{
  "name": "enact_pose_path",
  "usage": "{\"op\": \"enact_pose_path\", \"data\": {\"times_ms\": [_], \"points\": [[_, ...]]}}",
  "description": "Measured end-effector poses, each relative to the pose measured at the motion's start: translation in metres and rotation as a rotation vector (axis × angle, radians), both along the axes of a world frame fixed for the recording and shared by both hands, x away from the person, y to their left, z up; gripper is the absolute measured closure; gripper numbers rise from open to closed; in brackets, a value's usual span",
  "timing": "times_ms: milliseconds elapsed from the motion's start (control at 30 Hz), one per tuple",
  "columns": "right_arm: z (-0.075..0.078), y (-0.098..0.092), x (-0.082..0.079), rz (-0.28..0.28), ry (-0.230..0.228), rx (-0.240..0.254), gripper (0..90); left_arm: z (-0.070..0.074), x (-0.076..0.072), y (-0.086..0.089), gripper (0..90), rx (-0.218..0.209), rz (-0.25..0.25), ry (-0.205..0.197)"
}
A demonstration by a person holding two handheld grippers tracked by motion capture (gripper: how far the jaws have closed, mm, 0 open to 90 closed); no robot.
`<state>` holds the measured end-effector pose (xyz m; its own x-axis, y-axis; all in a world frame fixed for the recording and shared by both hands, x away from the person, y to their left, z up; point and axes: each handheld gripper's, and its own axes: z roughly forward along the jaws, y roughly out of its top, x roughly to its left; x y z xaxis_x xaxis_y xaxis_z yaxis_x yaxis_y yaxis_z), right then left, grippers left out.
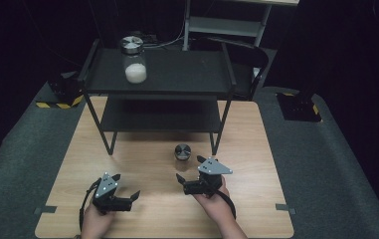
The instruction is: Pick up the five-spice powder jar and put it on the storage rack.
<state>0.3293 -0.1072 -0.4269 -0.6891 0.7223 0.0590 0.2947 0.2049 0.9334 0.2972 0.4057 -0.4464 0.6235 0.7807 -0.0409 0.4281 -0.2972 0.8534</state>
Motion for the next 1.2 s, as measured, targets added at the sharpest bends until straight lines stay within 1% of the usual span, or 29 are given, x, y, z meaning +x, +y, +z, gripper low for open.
{"op": "enact_pose_path", "data": {"times_ms": [133, 200, 333, 433, 600, 833, 933, 967, 1133, 1200], "points": [[-0.001, 0.006, 0.006, -0.01, -0.003, -0.006, 2.1, 0.0, -0.001, -0.002, 1.3, 0.004, 0.015, 0.0], [-0.001, 0.009, 0.008, -0.015, -0.004, -0.011, 2.2, 0.0, 0.0, -0.001, 1.4, 0.004, 0.006, 0.001], [-0.001, 0.014, 0.013, -0.019, -0.003, -0.027, 2.1, 0.0, -0.002, -0.003, 0.7, 0.013, 0.007, -0.006], [-0.002, 0.019, 0.016, -0.039, -0.005, -0.036, 2.1, 0.001, -0.002, -0.004, 0.3, 0.017, 0.006, -0.006], [-0.006, 0.023, 0.023, -0.068, 0.007, -0.027, 2.1, 0.0, -0.001, -0.003, 0.3, 0.013, 0.0, -0.007], [-0.012, 0.031, 0.032, -0.097, 0.019, -0.033, 2.8, 0.0, -0.001, -0.001, 0.3, 0.004, 0.002, -0.006], [-0.015, 0.032, 0.035, -0.107, 0.02, -0.025, 6.0, 0.0, -0.001, -0.001, 0.3, 0.002, 0.001, -0.005], [-0.017, 0.032, 0.036, -0.11, 0.019, -0.018, 8.3, 0.0, -0.001, -0.001, 0.4, 0.003, 0.001, -0.006], [-0.026, 0.027, 0.038, -0.121, 0.01, 0.039, 19.8, 0.0, -0.001, 0.0, 0.5, 0.002, -0.001, -0.004], [-0.029, 0.025, 0.038, -0.126, 0.009, 0.058, 22.8, -0.001, -0.001, 0.001, 0.5, -0.003, 0.001, -0.003]]}}
